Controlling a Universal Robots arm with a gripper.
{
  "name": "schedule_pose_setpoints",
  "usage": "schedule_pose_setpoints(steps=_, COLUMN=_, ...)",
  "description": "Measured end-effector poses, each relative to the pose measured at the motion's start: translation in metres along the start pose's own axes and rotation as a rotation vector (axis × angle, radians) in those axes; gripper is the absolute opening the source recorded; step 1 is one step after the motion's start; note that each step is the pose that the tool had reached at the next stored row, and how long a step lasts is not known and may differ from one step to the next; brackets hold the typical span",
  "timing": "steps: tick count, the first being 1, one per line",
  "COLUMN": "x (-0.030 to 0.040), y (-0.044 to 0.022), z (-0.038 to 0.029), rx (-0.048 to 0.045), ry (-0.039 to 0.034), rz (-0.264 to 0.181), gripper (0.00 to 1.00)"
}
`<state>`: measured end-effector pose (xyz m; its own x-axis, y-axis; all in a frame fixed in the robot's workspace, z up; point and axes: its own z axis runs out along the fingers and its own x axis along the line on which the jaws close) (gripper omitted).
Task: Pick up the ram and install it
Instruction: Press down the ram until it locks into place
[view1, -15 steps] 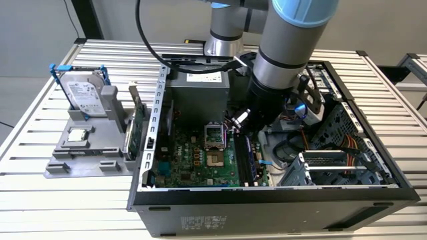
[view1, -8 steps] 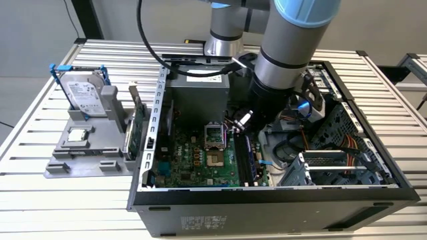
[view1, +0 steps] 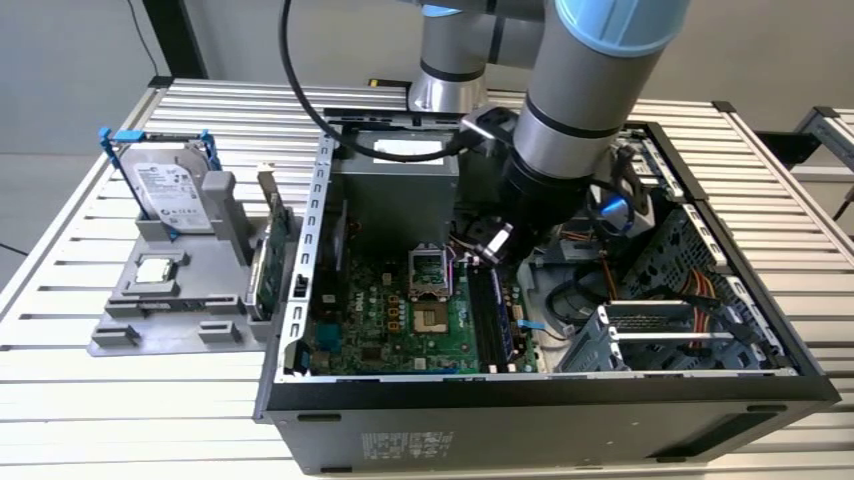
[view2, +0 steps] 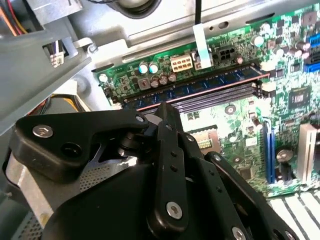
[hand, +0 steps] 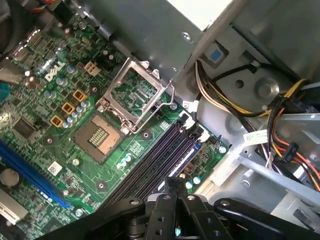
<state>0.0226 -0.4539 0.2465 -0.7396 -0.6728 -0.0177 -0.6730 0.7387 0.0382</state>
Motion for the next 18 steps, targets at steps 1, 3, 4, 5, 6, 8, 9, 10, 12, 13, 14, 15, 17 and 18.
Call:
schedule_pose_setpoints(steps=1, x=-0.0001, y=0.0, z=0.0, rx=-0.0005, ry=0.0002, rz=-0.014, gripper=0.0)
schedule_pose_setpoints(steps=3, x=-0.0001, y=-0.0001, z=0.0, rx=-0.0011, ry=0.0015, rz=-0.046, gripper=0.0)
schedule_pose_setpoints(steps=4, x=-0.0001, y=-0.0001, z=-0.0001, rx=-0.0014, ry=0.0022, rz=-0.063, gripper=0.0)
schedule_pose_setpoints(steps=5, x=-0.0001, y=-0.0002, z=-0.0001, rx=-0.0016, ry=0.0029, rz=-0.08, gripper=0.0)
schedule_pose_setpoints(steps=6, x=-0.0001, y=-0.0002, z=-0.0001, rx=-0.002, ry=0.0035, rz=-0.097, gripper=0.0)
schedule_pose_setpoints(steps=8, x=-0.0001, y=-0.0002, z=-0.0001, rx=-0.0026, ry=0.0049, rz=-0.133, gripper=0.0)
schedule_pose_setpoints(steps=9, x=-0.0001, y=-0.0002, z=0.0, rx=-0.003, ry=0.0055, rz=-0.151, gripper=0.0)
schedule_pose_setpoints(steps=10, x=-0.0001, y=-0.0002, z=0.0, rx=-0.0033, ry=0.0062, rz=-0.169, gripper=0.0)
schedule_pose_setpoints(steps=12, x=-0.0003, y=-0.0003, z=0.0, rx=-0.0038, ry=0.0073, rz=-0.199, gripper=0.0)
schedule_pose_setpoints(steps=13, x=-0.0005, y=-0.0005, z=-0.0001, rx=-0.0041, ry=0.0079, rz=-0.213, gripper=0.0)
schedule_pose_setpoints(steps=14, x=-0.0006, y=-0.0006, z=0.0, rx=-0.0044, ry=0.0083, rz=-0.227, gripper=0.0)
schedule_pose_setpoints(steps=15, x=-0.0008, y=-0.0008, z=0.0, rx=-0.0047, ry=0.0087, rz=-0.239, gripper=0.0)
schedule_pose_setpoints(steps=17, x=-0.001, y=-0.0009, z=0.0, rx=-0.0053, ry=0.0097, rz=-0.266, gripper=0.0)
schedule_pose_setpoints(steps=18, x=-0.0011, y=-0.001, z=0.0, rx=-0.0055, ry=0.0102, rz=-0.28, gripper=0.0)
